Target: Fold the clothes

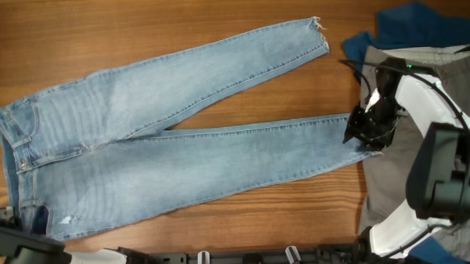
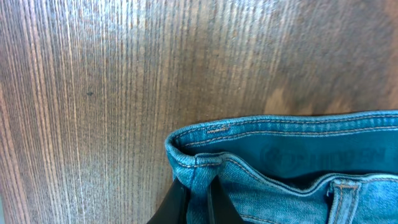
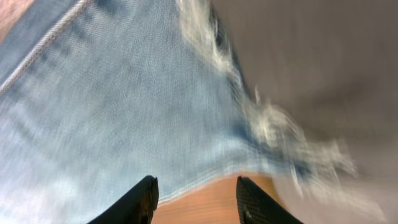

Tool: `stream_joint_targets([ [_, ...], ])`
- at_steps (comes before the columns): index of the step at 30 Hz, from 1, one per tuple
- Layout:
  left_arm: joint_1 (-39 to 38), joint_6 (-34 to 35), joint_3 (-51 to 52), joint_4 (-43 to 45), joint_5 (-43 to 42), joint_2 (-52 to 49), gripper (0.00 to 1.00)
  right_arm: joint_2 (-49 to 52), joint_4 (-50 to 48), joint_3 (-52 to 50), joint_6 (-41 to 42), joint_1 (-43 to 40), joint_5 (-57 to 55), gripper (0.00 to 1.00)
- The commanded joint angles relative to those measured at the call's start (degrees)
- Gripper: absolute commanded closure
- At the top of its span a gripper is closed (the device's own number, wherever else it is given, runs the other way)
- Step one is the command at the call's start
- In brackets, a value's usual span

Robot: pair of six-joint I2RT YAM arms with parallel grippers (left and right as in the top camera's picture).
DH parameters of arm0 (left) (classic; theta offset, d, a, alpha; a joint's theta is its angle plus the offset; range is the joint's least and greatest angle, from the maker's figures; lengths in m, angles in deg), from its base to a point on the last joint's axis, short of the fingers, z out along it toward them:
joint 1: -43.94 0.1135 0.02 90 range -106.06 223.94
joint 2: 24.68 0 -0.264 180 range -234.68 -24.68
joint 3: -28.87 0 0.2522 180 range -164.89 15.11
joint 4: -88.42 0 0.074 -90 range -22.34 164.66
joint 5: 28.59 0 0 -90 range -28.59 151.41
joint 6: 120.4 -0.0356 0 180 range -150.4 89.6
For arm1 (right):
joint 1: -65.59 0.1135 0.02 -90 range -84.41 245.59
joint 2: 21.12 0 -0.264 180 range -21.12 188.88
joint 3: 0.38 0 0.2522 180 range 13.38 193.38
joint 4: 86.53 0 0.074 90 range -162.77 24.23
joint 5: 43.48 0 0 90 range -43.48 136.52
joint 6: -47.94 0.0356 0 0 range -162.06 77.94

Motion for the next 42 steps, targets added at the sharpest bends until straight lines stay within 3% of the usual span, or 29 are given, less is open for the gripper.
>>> stream_joint_targets([
  [1,0.37,0.11,-1.42,0.59,-0.9,1.75,0.96,-2.54,2.51,-0.94,-0.26,0.44,1.07,0.54],
  [4,0.39,0.11,-1.42,0.76,-0.9,1.75,0.96,-2.54,-3.56,-8.7,0.13,0.74,5.46,0.54],
  [8,0.37,0.09,-1.42,0.76,-1.07,1.75,0.96,-2.54,-10.67,-15.61,1.25,0.74,7.65,0.45],
  [10,0.37,0.09,-1.42,0.7,-1.57,1.75,0.96,-2.54,-13.66,-17.18,2.64,0.74,8.07,0.67],
  [12,0.37,0.09,-1.42,0.31,-1.57,1.84,0.96,-2.82,-13.62,-16.68,1.57,0.72,7.98,0.95],
  [17,0.09,0.07,-3.23,-2.38,-2.58,6.08,0.96,-11.82,0.15,-2.38,-3.5,0.72,3.67,0.96],
  [25,-4.24,0.31,-22.84,-17.38,6.91,20.72,0.96,-17.92,12.55,27.82,0.74,0.72,3.89,0.96],
  [33,-15.3,0.31,-22.99,-19.41,19.74,18.91,0.96,-10.47,-3.52,29.2,8.15,2.56,4.0,0.96],
  [42,-15.08,0.55,-20.72,-17.25,20.85,6.58,0.96,9.88,-24.3,29.2,8.72,13.49,3.93,0.96],
])
